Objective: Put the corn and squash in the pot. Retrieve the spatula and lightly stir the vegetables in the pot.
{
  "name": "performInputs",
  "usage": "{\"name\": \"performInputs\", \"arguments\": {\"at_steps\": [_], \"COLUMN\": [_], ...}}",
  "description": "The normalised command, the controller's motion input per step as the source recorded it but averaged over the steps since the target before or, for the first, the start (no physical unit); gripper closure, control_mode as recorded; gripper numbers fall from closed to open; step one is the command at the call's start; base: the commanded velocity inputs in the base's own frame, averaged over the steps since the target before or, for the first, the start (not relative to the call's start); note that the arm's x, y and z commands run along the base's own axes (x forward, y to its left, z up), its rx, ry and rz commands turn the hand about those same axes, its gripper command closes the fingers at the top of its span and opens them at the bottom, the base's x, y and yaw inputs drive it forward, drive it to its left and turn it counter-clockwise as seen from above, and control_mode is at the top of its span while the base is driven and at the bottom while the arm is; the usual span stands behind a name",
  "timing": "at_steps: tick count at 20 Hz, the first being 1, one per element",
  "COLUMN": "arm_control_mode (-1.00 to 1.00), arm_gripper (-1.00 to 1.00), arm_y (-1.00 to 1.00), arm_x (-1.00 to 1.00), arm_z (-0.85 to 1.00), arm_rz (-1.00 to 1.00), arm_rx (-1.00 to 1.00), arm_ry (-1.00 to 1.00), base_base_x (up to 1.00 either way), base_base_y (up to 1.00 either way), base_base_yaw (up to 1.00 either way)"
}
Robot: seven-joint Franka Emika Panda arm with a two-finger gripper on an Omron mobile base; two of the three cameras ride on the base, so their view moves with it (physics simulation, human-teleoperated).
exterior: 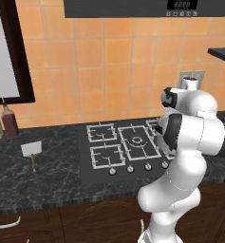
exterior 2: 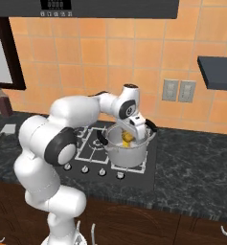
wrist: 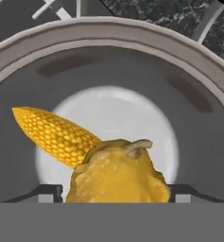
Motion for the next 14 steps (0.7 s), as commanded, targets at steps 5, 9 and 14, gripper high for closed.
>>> {"name": "performInputs", "arguments": {"at_steps": [5, 9, 14], "arm_control_mode": [-1.0, -1.0, -1.0], "arm_gripper": [-1.0, -1.0, -1.0], "arm_y": [0.37, 0.3, 0.67], "arm_x": [0.0, -0.41, -0.97], "arm_z": [0.74, 0.79, 1.0], "arm_rz": [0.11, 0.12, 0.22], "arm_rx": [-0.04, -0.06, -0.03], "arm_ry": [-0.02, -0.04, -0.05], "base_base_x": [0.0, 0.0, 0.0], "base_base_y": [0.0, 0.0, 0.0], "base_base_yaw": [0.0, 0.0, 0.0]}}
